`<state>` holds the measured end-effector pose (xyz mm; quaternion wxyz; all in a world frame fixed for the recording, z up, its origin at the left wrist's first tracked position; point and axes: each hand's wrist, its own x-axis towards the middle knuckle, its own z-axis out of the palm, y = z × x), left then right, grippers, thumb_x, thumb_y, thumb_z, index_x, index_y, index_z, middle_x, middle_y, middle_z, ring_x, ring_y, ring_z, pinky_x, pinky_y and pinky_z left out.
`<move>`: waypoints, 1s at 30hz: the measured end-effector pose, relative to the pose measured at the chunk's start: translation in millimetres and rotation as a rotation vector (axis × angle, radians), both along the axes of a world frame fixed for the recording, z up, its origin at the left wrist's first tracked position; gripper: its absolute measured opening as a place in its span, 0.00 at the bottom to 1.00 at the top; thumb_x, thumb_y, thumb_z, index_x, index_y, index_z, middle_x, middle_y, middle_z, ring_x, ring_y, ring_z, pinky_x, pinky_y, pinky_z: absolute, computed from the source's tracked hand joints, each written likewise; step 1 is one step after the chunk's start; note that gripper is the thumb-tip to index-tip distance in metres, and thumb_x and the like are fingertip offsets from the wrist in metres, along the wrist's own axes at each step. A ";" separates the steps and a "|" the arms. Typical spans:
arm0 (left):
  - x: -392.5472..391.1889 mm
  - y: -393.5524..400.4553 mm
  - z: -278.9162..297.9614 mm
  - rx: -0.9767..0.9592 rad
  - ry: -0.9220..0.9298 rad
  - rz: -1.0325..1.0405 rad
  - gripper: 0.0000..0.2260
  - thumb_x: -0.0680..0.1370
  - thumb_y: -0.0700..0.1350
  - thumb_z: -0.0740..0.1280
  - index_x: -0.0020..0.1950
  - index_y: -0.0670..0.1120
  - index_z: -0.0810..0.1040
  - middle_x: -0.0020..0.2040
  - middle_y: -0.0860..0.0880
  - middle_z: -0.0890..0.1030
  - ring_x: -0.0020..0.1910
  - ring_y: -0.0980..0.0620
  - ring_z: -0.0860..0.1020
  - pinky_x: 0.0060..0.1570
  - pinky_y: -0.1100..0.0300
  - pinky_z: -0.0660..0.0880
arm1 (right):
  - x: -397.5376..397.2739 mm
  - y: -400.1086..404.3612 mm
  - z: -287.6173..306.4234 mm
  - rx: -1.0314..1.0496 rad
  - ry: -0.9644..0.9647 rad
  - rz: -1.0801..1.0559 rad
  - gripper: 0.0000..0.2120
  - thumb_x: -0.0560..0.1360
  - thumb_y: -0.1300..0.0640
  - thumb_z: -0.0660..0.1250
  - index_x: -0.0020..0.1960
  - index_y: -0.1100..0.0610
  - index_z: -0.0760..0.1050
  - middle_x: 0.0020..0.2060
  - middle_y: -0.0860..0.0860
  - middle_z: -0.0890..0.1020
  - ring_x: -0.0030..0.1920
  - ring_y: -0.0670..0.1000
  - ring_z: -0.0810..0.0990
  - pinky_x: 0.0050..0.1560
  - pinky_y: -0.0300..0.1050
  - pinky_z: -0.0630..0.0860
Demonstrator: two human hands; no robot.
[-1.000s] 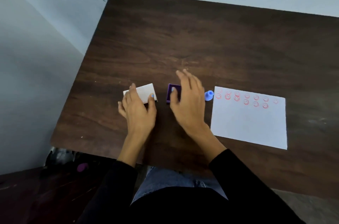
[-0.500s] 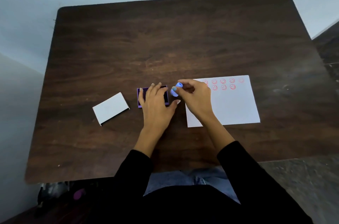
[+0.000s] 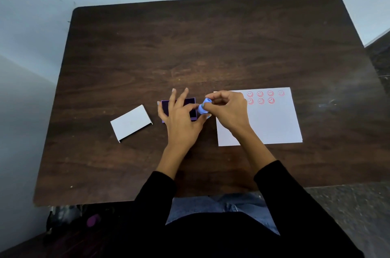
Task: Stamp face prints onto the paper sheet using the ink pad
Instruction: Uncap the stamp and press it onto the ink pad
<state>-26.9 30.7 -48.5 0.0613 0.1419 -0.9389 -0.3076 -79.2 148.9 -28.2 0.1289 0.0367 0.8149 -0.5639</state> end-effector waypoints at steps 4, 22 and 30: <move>-1.0 -0.8 -5.2 0.062 -0.051 0.028 0.14 0.73 0.55 0.70 0.55 0.51 0.81 0.77 0.50 0.61 0.78 0.50 0.46 0.70 0.41 0.35 | -1.7 3.9 0.7 -0.116 -0.024 0.052 0.11 0.68 0.63 0.72 0.50 0.55 0.81 0.41 0.50 0.84 0.43 0.43 0.84 0.43 0.33 0.80; 20.6 -26.5 -19.9 -0.061 0.009 0.026 0.46 0.61 0.68 0.72 0.73 0.48 0.64 0.78 0.45 0.54 0.78 0.48 0.46 0.73 0.46 0.38 | -13.6 -4.2 12.8 -1.339 -0.687 -0.337 0.04 0.68 0.67 0.69 0.41 0.66 0.81 0.44 0.62 0.84 0.47 0.59 0.84 0.43 0.47 0.83; -4.7 -94.6 -15.7 -0.081 -0.285 -0.086 0.52 0.58 0.64 0.77 0.76 0.52 0.57 0.79 0.43 0.47 0.77 0.45 0.41 0.74 0.48 0.38 | -9.8 -23.2 4.0 -1.084 -0.636 -0.264 0.06 0.74 0.64 0.66 0.50 0.64 0.77 0.45 0.59 0.85 0.47 0.54 0.84 0.45 0.44 0.83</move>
